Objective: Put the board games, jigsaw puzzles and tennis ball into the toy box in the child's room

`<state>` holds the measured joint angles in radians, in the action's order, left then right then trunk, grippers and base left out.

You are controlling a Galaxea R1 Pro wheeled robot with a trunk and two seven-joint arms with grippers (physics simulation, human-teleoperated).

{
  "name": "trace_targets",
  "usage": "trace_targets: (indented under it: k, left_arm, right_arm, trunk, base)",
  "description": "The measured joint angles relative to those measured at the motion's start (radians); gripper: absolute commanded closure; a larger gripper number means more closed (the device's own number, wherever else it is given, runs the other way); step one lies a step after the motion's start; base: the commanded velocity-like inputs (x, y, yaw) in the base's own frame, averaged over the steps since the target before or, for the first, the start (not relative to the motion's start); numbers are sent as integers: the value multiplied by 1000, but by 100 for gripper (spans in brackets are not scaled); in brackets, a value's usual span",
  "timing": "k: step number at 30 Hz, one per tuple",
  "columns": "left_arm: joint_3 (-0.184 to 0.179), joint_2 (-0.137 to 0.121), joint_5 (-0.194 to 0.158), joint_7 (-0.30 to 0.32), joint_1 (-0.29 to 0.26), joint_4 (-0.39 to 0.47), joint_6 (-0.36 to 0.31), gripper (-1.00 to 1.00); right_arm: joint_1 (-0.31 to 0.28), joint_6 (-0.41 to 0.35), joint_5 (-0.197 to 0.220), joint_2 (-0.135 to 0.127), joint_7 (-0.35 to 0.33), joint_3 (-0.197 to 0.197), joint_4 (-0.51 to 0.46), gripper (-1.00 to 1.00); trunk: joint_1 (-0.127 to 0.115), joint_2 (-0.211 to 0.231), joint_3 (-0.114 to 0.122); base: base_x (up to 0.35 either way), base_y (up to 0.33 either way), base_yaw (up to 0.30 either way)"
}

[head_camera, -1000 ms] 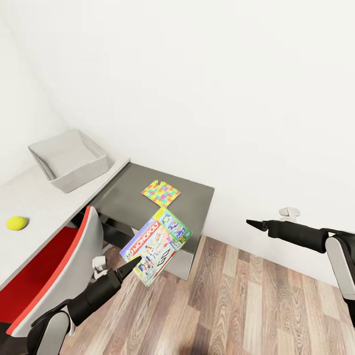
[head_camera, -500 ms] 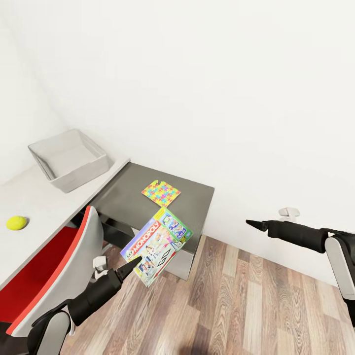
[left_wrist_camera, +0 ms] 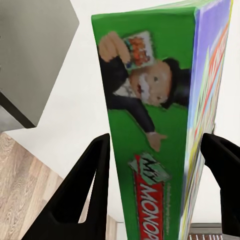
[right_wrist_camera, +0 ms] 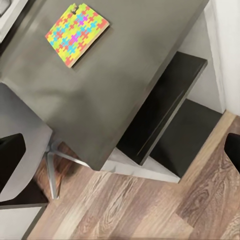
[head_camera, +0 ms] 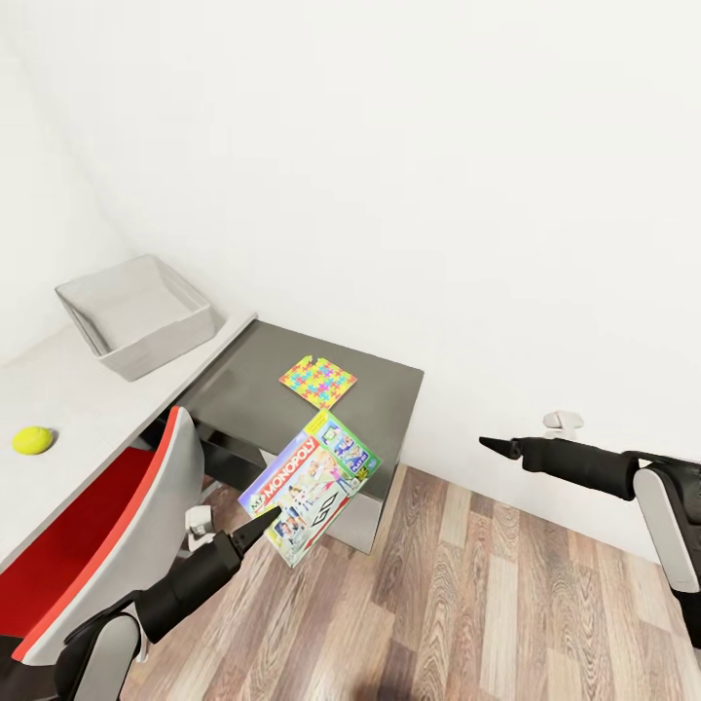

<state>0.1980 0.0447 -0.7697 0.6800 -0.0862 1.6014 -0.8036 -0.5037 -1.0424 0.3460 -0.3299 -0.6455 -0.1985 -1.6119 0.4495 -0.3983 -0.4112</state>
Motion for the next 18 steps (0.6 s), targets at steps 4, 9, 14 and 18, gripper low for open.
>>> trace_targets:
  k: [4, 9, 14, 18]
  left_arm:
    - [0, 0, 1, -1, -1, 0, 0, 100]
    - [-1, 1, 2, -1, -2, -2, 0, 100]
    - [-1, 2, 5, -2, -3, -3, 1, 100]
    - [-1, 2, 5, -4, -4, -6, 0, 100]
  right_arm:
    - [0, 0, 0, 0, 0, 3, 0, -100]
    - [0, 0, 0, 0, 1, 5, 0, -100]
    - [0, 0, 0, 0, 0, 5, 0, -100]
    - [0, 0, 0, 0, 1, 5, 0, -100]
  trunk:
    - [0, 0, 0]
    - [0, 0, 0]
    - [0, 0, 0]
    - [0, 0, 0]
  base:
    - [0, 0, 0]
    - [0, 0, 0]
    - [0, 0, 0]
    - [0, 0, 0]
